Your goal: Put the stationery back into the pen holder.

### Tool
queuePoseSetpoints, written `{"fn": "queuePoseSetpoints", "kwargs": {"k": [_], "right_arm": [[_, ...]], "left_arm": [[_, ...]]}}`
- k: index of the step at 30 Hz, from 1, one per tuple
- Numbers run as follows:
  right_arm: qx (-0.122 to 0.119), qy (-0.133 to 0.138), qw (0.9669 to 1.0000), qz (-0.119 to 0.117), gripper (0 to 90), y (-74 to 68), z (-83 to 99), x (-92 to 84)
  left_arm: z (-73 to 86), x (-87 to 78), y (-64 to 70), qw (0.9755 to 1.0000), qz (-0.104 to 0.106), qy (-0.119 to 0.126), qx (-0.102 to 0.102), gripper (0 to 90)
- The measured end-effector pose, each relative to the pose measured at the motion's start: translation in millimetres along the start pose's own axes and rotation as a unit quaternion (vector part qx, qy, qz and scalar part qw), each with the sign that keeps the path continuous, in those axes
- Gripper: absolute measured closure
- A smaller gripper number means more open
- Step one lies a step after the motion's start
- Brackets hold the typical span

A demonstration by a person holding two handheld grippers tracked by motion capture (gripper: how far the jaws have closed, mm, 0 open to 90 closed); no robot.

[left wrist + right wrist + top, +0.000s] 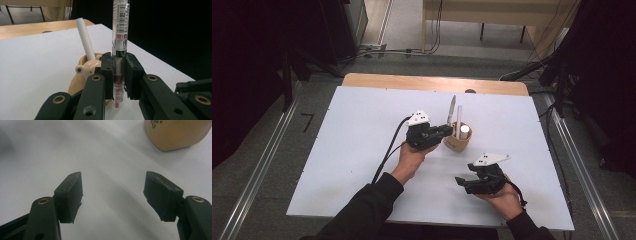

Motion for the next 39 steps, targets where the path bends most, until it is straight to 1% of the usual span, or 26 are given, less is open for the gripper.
{"fn": "queuePoseSetpoints", "kwargs": {"k": [5,8,11,15,20,25,32,38,39], "right_arm": [[0.001,-0.001,1.0000,-0.003,29.9,-0.3,0.0,0.7],[0.001,-0.002,1.0000,-0.005,29.9,-1.0,0.6,1.4],[0.002,-0.001,1.0000,-0.005,30.0,-0.4,0.8,1.0],[0.007,-0.003,1.0000,-0.005,30.0,0.1,1.1,1.3],[0.004,-0.002,1.0000,-0.006,30.0,-0.5,1.4,1.8],[0.004,-0.002,1.0000,-0.008,30.0,-0.7,1.6,1.6],[0.005,-0.003,0.9999,-0.010,30.0,-0.2,1.9,1.1],[0.005,-0.001,0.9999,-0.012,30.0,0.4,2.5,0.9],[0.005,-0.001,0.9999,-0.012,30.0,0.5,2.6,0.7]], "left_arm": [[-4.0,6.4,-0.7,1.0000,-0.002,-0.002,0.002,79.5],[-6.1,9.7,-1.0,1.0000,-0.001,0.002,-0.001,79.5],[-7.9,12.8,-1.9,1.0000,-0.002,0.000,-0.002,79.5],[-11.4,17.1,-2.6,1.0000,-0.005,0.005,-0.005,79.4],[-16.0,23.2,-2.4,0.9999,-0.004,0.010,-0.010,79.4],[-18.4,30.4,-3.6,0.9998,-0.010,0.010,-0.010,79.4],[-21.9,40.5,-3.8,0.9998,-0.015,0.015,-0.005,79.3],[-22.9,48.1,-7.7,0.9997,-0.021,0.011,-0.006,79.3],[-22.8,49.1,-8.5,0.9997,-0.023,0.010,-0.003,79.3]]}}
Point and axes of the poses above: each handheld gripper's, and its own axes: x roughly forward along the jaws, z roughly out of its underside, y roughly to its right, the point moved 1 cm from there along x, roughly forward along the jaws, and after that the axes turned 1 degree about x, right-handed, at the moved point
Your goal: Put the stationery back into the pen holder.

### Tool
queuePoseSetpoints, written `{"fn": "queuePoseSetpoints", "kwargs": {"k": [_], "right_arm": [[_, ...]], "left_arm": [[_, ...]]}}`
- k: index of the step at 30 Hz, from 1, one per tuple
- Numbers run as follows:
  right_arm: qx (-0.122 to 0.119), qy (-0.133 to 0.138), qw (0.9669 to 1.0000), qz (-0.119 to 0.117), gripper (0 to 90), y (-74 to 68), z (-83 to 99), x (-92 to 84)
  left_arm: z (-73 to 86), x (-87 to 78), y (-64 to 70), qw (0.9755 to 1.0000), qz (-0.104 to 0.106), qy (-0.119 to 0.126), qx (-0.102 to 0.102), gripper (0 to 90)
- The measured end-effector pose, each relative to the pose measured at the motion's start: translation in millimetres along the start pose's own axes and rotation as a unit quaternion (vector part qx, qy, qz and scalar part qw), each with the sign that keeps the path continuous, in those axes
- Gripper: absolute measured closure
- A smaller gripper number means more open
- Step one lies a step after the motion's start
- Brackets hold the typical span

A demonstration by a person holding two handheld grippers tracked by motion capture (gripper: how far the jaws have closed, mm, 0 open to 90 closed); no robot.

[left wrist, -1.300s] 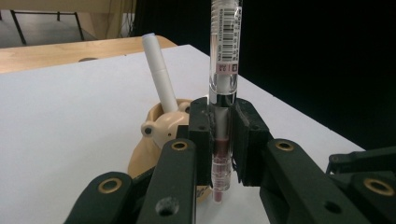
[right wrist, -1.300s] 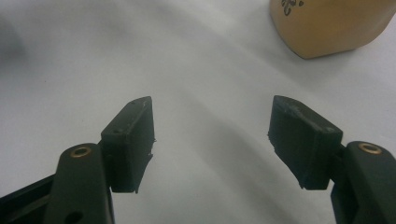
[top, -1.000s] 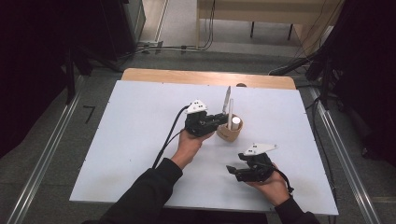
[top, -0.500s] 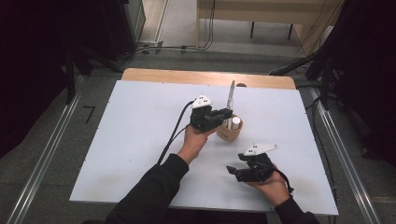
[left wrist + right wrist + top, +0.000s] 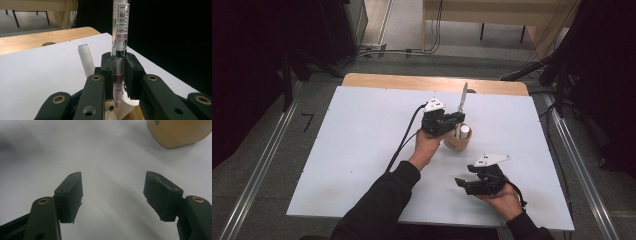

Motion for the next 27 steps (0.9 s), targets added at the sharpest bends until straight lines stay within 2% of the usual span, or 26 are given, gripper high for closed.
{"fn": "queuePoseSetpoints", "kwargs": {"k": [5,15,21,27], "right_arm": [[0.002,0.000,1.0000,0.000,30.1,0.7,0.5,-0.4],[0.001,-0.001,1.0000,-0.002,30.2,0.8,0.5,-0.4],[0.003,-0.001,1.0000,-0.003,30.1,1.6,0.8,-0.5],[0.004,-0.001,1.0000,-0.003,30.2,1.8,0.9,-0.9]], "left_arm": [[1.5,2.9,-6.0,0.9998,-0.018,-0.003,0.003,79.2],[5.2,7.9,-14.5,0.9999,-0.011,-0.010,-0.007,79.2],[7.1,11.7,-13.5,0.9998,-0.002,-0.018,0.002,79.0],[9.0,14.0,-12.2,0.9997,0.005,-0.025,0.002,78.9]]}}
Point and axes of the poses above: each handheld gripper's, and its own axes: x roughly forward along the jaws, z roughly out of its underside, y roughly to its right, the point moved 1 cm from there along x, roughly forward along the jaws, and after that the axes turned 1 degree about x, right-handed, at the moved point
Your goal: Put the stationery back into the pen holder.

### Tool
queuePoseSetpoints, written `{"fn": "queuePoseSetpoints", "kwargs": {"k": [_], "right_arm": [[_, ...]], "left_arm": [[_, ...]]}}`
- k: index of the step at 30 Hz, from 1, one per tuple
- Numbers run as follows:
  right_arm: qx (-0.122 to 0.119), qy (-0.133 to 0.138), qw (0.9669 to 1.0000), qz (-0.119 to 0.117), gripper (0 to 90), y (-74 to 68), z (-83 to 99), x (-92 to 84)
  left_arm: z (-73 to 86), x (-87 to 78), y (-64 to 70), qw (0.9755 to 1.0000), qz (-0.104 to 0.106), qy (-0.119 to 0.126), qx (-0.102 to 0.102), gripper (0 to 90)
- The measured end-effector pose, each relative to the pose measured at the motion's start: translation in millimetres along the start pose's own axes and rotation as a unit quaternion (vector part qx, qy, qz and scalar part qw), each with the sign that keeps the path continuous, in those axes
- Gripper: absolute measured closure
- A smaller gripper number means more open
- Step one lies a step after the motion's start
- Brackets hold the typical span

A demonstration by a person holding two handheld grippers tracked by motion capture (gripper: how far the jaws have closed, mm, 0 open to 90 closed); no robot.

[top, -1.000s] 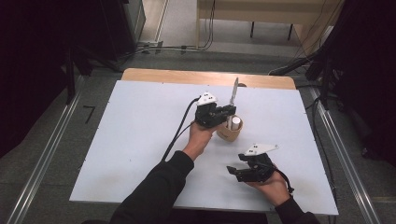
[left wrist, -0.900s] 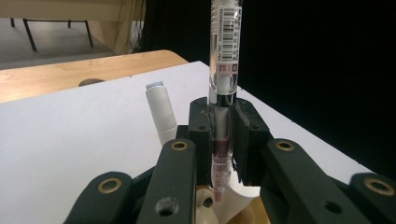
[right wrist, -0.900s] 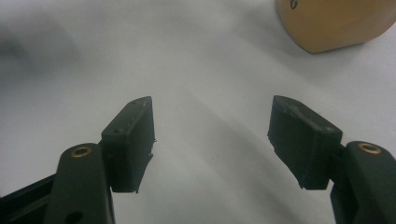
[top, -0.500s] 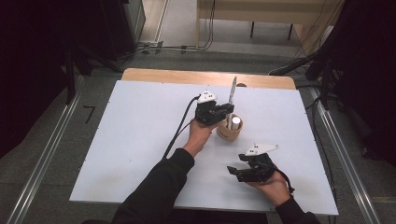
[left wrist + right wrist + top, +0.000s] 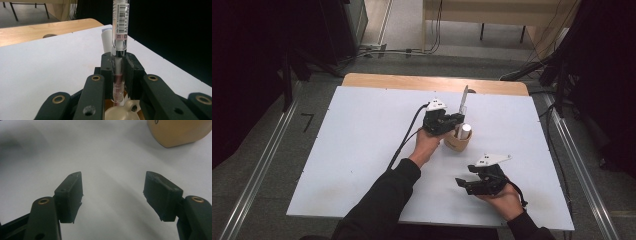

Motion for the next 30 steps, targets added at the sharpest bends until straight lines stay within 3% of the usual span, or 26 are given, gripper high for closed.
{"fn": "queuePoseSetpoints", "kwargs": {"k": [9,14,25,30], "right_arm": [[0.000,0.001,1.0000,0.000,30.3,0.5,0.1,-0.2],[-0.001,0.001,1.0000,0.000,30.3,-0.2,-0.1,0.0],[0.000,0.001,1.0000,0.001,30.3,-0.2,0.0,0.0],[-0.001,0.004,1.0000,0.002,30.3,-0.1,-0.1,-0.7]], "left_arm": [[1.4,1.1,3.9,0.9999,0.001,-0.010,0.007,77.8],[3.4,2.3,5.1,0.9997,-0.001,-0.020,0.013,68.1],[-1.4,-4.6,9.5,0.9996,-0.003,-0.016,0.022,60.7],[-3.2,-11.2,10.3,0.9998,-0.002,-0.014,0.014,52.4]]}}
Point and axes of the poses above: each handheld gripper's, and its own axes: x roughly forward along the jaws, z roughly out of its underside, y roughly to its right, the point moved 1 cm from there along x, roughly forward along the jaws, and after that the axes turned 1 degree about x, right-handed, at the moved point
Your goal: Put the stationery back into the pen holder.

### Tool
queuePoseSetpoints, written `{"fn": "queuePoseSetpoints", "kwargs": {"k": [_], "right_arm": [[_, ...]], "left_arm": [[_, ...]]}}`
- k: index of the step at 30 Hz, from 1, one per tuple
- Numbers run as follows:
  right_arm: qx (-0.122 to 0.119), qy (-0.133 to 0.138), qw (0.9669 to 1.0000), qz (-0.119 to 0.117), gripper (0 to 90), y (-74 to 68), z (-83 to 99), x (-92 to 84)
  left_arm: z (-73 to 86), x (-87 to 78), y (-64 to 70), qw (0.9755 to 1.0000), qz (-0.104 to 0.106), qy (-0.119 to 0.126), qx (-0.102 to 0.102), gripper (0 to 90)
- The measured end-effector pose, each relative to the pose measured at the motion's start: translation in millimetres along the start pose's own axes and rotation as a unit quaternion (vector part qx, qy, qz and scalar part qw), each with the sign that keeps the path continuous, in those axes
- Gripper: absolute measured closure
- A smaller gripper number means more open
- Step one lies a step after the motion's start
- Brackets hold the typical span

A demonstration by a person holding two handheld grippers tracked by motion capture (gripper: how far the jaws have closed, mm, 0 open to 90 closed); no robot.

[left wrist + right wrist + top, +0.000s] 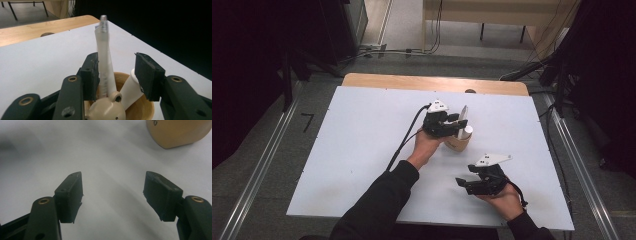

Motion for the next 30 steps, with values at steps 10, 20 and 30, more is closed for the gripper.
{"fn": "queuePoseSetpoints", "kwargs": {"k": [10,20,30], "right_arm": [[0.002,0.002,1.0000,0.005,30.1,0.1,-0.3,-0.3],[0.006,0.006,0.9999,0.013,29.8,0.8,-0.6,-2.0],[0.026,0.023,0.9987,0.038,29.3,9.5,1.7,-11.4]], "left_arm": [[2.3,-17.1,1.4,1.0000,0.007,0.004,-0.005,47.6],[5.8,-39.0,6.7,1.0000,-0.003,-0.005,0.000,41.0],[19.8,-69.2,12.3,0.9997,-0.019,-0.012,-0.005,34.1]]}}
Point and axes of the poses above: each handheld gripper's, and its own axes: x roughly forward along the jaws, z roughly out of its underside, y roughly to its right, the point moved 1 cm from there along x, roughly forward along the jaws, and after that the axes turned 1 degree about x, right-handed, at the moved point
